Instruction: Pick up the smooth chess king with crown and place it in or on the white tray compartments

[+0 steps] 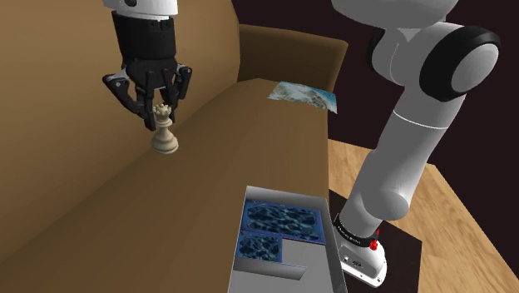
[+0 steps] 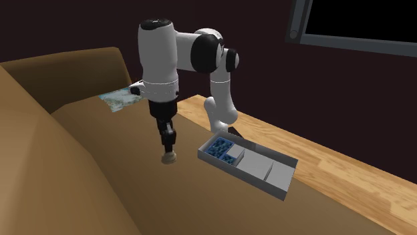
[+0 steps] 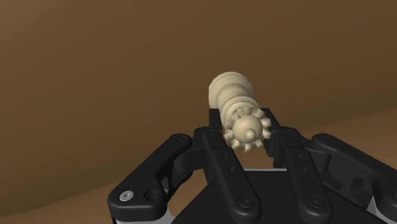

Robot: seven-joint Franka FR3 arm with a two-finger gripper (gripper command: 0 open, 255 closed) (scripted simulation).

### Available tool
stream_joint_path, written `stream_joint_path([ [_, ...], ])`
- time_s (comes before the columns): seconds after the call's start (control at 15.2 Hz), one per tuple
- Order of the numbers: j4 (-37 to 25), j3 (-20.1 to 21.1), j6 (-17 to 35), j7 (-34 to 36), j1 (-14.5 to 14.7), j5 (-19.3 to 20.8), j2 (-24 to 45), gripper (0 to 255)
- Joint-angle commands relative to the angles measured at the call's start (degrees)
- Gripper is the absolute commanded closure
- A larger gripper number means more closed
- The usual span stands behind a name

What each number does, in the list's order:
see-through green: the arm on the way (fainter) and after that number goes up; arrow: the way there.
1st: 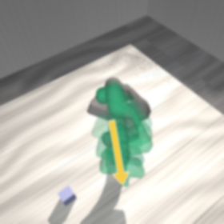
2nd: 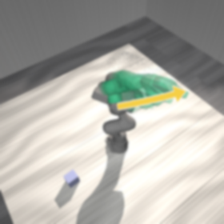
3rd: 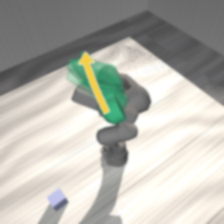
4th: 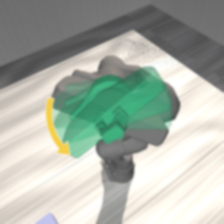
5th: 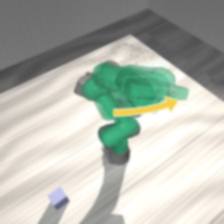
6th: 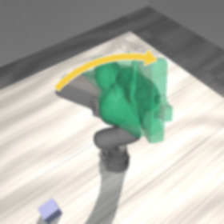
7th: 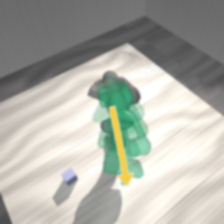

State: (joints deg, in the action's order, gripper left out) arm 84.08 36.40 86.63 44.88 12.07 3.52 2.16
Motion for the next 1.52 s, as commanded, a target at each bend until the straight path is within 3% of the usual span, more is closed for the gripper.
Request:
stream_joint_path([
  [0.0,2.26,0.29,-0.19,0.53,0.13,-1.86,-3.07,255],
  [0.66,15.04,0.11,-2.06,3.13,3.31,-12.46,-21.08,255],
  [1.45,19.87,1.98,-8.86,11.57,10.12,-21.69,-35.63,255],
])
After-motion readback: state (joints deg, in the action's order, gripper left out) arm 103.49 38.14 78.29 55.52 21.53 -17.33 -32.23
